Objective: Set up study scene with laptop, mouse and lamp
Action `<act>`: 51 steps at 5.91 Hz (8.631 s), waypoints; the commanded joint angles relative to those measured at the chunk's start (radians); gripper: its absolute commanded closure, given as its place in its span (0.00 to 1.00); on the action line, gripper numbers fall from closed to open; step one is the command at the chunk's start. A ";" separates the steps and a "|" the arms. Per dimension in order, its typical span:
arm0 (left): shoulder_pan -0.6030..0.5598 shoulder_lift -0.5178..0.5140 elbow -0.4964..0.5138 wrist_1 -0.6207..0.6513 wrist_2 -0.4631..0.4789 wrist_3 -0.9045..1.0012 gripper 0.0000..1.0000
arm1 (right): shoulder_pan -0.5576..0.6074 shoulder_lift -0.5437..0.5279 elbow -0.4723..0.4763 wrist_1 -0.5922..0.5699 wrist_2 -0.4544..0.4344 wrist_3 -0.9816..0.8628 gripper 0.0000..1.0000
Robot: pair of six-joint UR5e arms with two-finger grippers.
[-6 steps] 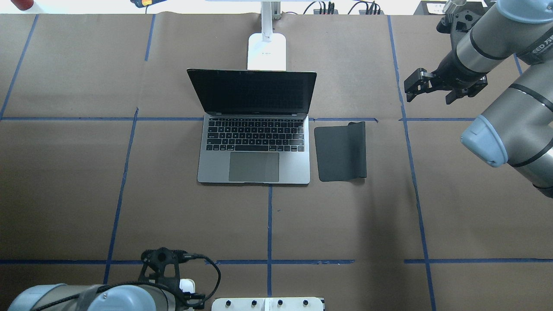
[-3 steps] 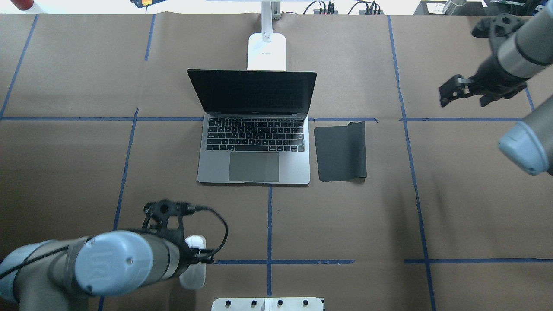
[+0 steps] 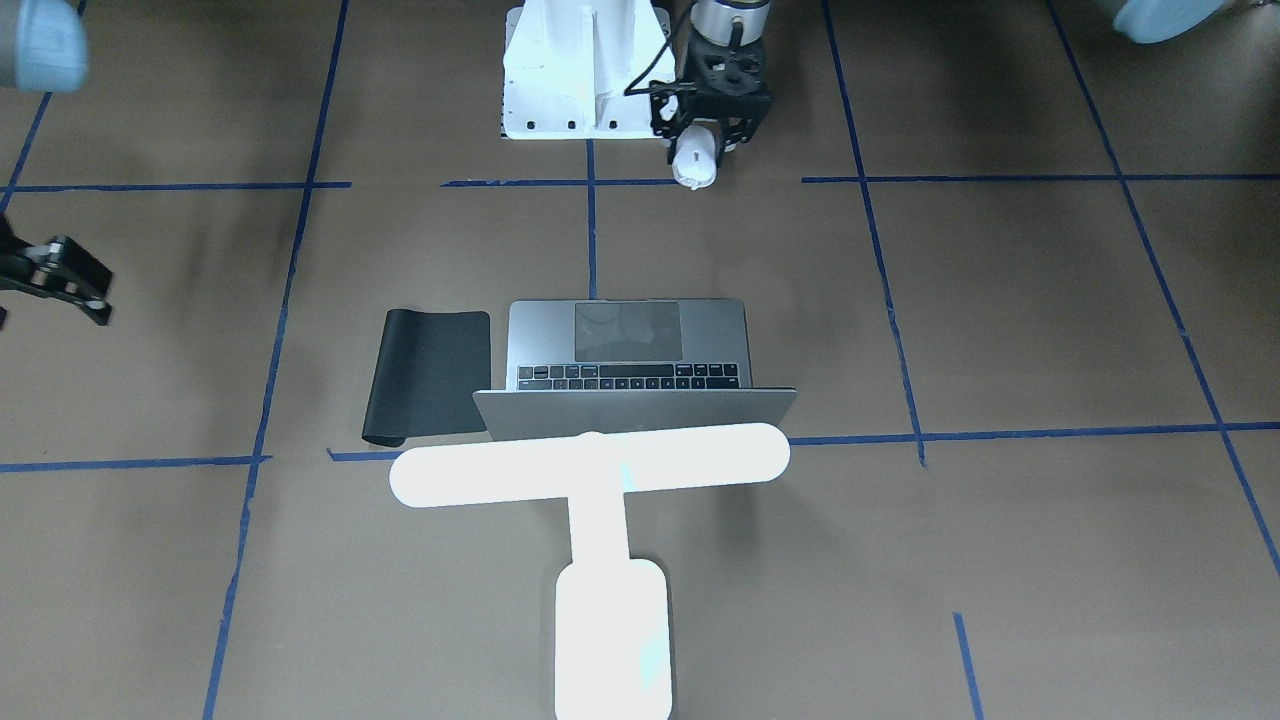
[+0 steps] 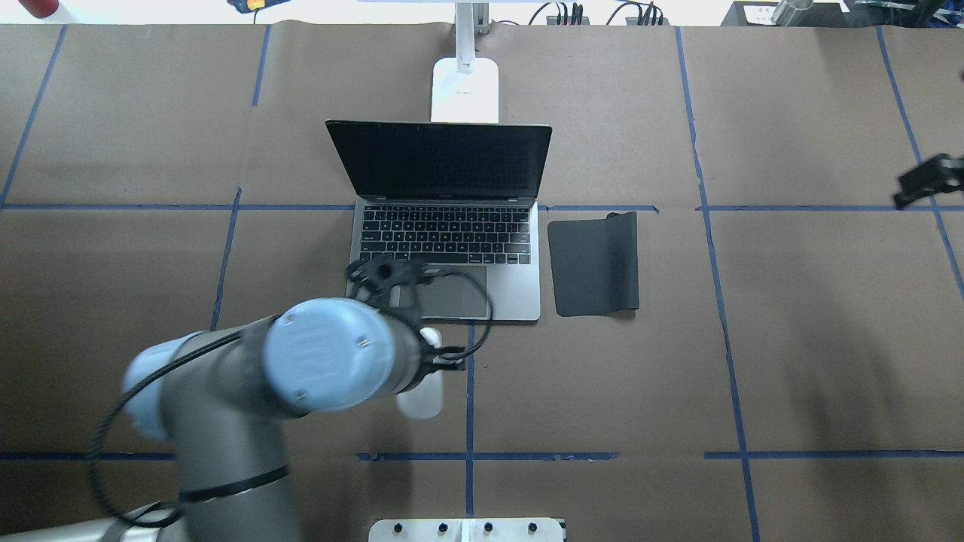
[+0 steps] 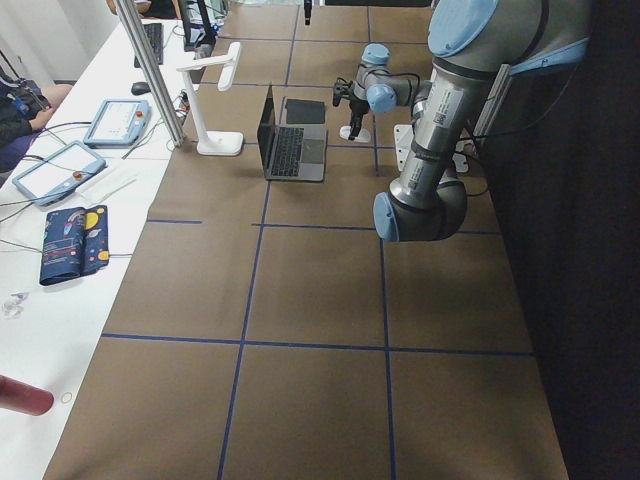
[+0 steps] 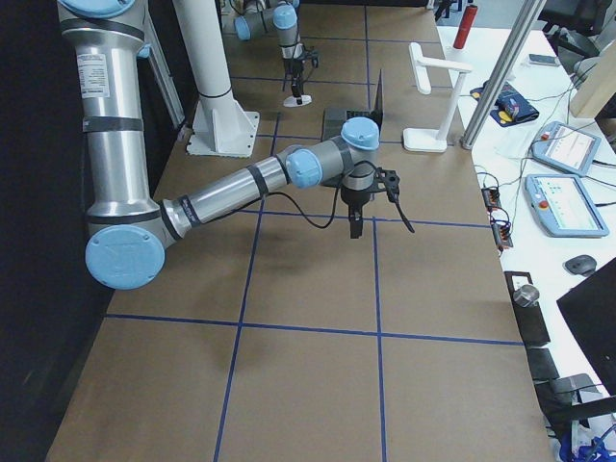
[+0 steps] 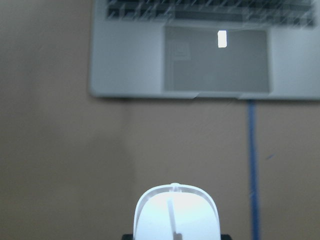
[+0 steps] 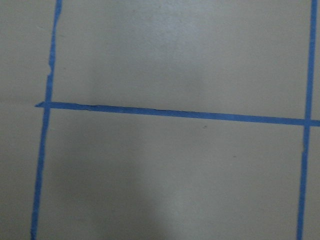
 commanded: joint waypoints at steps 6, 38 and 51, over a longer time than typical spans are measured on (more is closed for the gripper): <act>-0.119 -0.544 0.919 -0.476 0.011 0.088 0.95 | 0.159 -0.172 -0.018 0.046 0.087 -0.228 0.00; -1.295 0.685 0.410 0.006 -0.761 1.551 0.00 | 0.353 -0.224 -0.129 0.049 0.090 -0.445 0.00; -1.317 0.695 0.352 0.006 -0.753 1.554 0.00 | 0.354 -0.228 -0.127 0.044 0.094 -0.446 0.00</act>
